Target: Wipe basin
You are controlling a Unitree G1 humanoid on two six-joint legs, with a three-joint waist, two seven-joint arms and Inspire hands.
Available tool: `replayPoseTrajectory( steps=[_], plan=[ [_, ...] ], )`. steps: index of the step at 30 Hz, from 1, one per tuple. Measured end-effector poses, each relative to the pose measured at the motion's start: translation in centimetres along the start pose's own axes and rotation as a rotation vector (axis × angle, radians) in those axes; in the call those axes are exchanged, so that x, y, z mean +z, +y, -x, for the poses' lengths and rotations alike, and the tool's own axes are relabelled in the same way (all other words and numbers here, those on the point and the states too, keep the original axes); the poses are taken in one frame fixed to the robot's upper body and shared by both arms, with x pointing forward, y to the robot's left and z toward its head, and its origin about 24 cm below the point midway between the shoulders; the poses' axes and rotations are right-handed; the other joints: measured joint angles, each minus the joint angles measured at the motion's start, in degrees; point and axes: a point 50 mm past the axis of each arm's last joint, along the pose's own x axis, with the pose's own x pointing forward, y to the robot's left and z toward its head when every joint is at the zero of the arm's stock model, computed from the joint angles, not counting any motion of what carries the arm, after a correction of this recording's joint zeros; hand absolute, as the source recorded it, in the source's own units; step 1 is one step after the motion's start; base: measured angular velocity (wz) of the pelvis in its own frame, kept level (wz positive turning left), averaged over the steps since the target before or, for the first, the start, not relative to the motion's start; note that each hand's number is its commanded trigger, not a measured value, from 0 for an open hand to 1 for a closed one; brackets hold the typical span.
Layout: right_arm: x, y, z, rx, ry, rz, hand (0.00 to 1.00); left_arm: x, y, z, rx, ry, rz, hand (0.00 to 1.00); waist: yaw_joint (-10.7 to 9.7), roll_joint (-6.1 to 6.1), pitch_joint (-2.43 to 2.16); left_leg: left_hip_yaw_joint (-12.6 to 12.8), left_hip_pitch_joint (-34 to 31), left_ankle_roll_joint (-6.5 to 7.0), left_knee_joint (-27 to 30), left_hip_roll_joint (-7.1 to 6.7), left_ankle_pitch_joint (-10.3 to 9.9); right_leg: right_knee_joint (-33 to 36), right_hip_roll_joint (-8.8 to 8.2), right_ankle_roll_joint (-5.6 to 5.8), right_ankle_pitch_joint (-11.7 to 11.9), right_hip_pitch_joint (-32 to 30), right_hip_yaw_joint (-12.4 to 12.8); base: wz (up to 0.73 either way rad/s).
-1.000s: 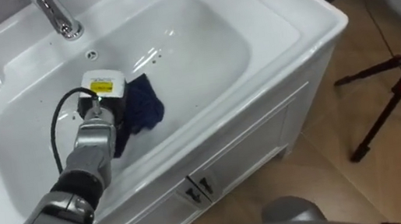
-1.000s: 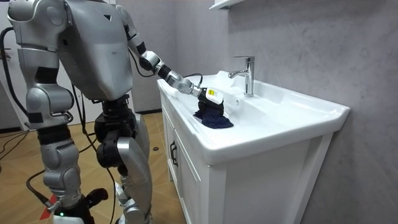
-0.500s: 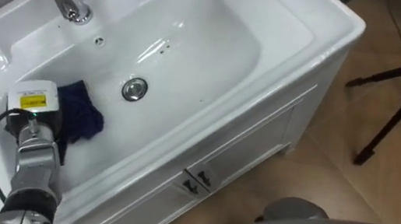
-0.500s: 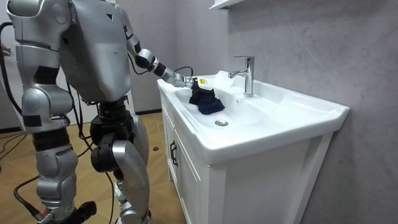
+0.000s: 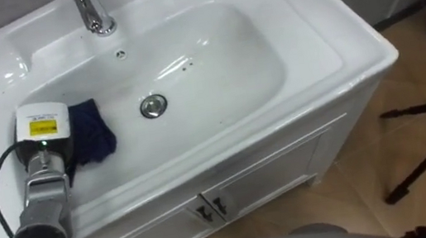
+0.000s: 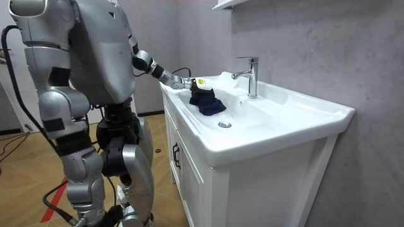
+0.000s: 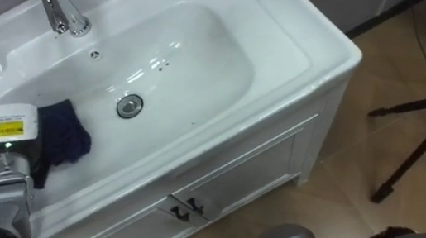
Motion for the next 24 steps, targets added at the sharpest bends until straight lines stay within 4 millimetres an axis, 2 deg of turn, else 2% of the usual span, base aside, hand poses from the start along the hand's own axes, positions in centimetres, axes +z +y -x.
replayPoseTrajectory(
  steps=[4, 7, 10, 12, 13, 15, 17, 18, 19, 20, 21, 22, 24],
  plan=[
    [0.7, 0.6, 0.0, 0.025, -0.008, -0.011, 0.0, 0.5, 0.6, -0.3, 0.005, 0.016, 0.028, 1.0, 1.2, -0.32, 0.12, -0.1, -0.2, -0.01, 0.0, 0.1, 0.0, 0.5, 0.03, -0.23, 0.0, -0.2, -0.1, 0.0],
    [2.7, 1.7, 0.3, 0.062, -0.042, -0.024, 0.0, 0.8, 2.2, -1.9, 0.026, 0.03, 0.06, 1.0, 2.1, -1.08, 0.24, -0.5, -2.8, -0.03, 0.8, 0.04, 0.0, 1.0, -0.08, -0.22, 0.0, -3.1, -0.1, 0.08],
    [5.7, 2.9, 0.8, 0.123, -0.116, -0.075, 0.0, 0.9, 5.1, -4.1, 0.07, 0.049, 0.091, 1.0, 3.4, -2.13, 0.77, -0.7, -7.4, -0.16, 2.8, 0.34, 0.1, 2.0, -0.07, -0.35, 1.0, -6.9, -0.3, 0.02],
    [8.0, 4.0, 1.4, 0.165, -0.173, -0.113, 0.0, 0.7, 7.7, -5.7, 0.104, 0.076, 0.141, 1.0, 3.5, -3.03, 1.45, -0.8, -12.0, -0.22, 5.4, 0.76, 0.0, 3.1, -0.2, -0.54, 1.7, -10.6, -1.1, 0.1],
    [8.5, 4.2, 1.6, 0.175, -0.184, -0.121, 0.0, 0.6, 8.4, -6.0, 0.114, 0.084, 0.16, 1.0, 3.4, -3.08, 1.58, -0.8, -13.1, -0.22, 6.2, 0.84, 0.0, 3.5, -0.24, -0.6, 1.8, -11.5, -1.3, 0.09],
    [10.5, 4.7, 2.3, 0.192, -0.235, -0.085, 0.0, 0.4, 10.8, -7.1, 0.155, 0.108, 0.228, 1.0, 3.4, -3.64, 2.26, -1.1, -17.2, -0.21, 8.9, 1.27, 0.0, 4.4, -0.18, -0.87, 2.5, -14.8, -1.8, 0.08],
    [11.5, 4.6, 2.7, 0.185, -0.255, -0.068, 0.0, 0.3, 12.5, -7.9, 0.174, 0.126, 0.288, 1.0, 2.8, -3.79, 2.67, -1.5, -20.6, -0.22, 10.8, 1.5, 0.0, 5.8, -0.34, -1.04, 2.7, -17.7, -2.6, 0.17],
    [12.0, 4.4, 2.8, 0.177, -0.273, -0.062, 0.0, 0.2, 13.7, -8.3, 0.192, 0.133, 0.32, 1.0, 2.6, -3.82, 3.2, -1.5, -22.6, -0.22, 12.1, 1.65, 0.0, 6.9, -0.44, -1.1, 2.7, -19.5, -2.9, 0.17],
    [12.1, 4.3, 2.9, 0.174, -0.279, -0.06, 0.0, 0.2, 14.1, -8.4, 0.199, 0.134, 0.331, 1.0, 2.7, -3.79, 3.35, -1.5, -23.4, -0.23, 12.5, 1.71, 0.0, 7.4, -0.45, -1.13, 2.7, -20.3, -2.9, 0.09],
    [12.4, 4.1, 3.0, 0.165, -0.287, -0.048, 0.0, 0.2, 14.7, -8.6, 0.207, 0.134, 0.344, 1.0, 2.7, -3.64, 3.66, -1.5, -24.9, -0.22, 13.7, 1.81, 0.0, 8.4, -0.47, -1.17, 2.6, -21.7, -2.9, 0.0],
    [12.9, 4.0, 3.2, 0.16, -0.297, -0.037, 0.0, 0.1, 15.0, -8.7, 0.21, 0.138, 0.368, 1.0, 2.5, -3.4, 4.19, -1.5, -26.0, -0.19, 14.8, 1.86, 0.0, 9.4, -0.63, -1.29, 2.5, -22.8, -3.1, 0.0],
    [13.0, 4.0, 3.2, 0.157, -0.299, -0.03, 0.0, 0.2, 15.2, -8.7, 0.21, 0.138, 0.38, 1.0, 2.4, -3.35, 4.38, -1.5, -26.6, -0.18, 15.4, 1.83, 0.0, 9.9, -0.77, -1.32, 2.4, -23.4, -3.1, 0.0],
    [13.2, 4.0, 3.3, 0.165, -0.304, -0.048, 0.0, 0.5, 15.7, -8.8, 0.219, 0.127, 0.39, 1.0, 1.2, -2.99, 4.9, -1.7, -29.2, -0.08, 17.5, 1.65, -0.1, 12.6, -1.35, -1.31, 1.5, -25.9, -3.6, 0.15]
  ],
)
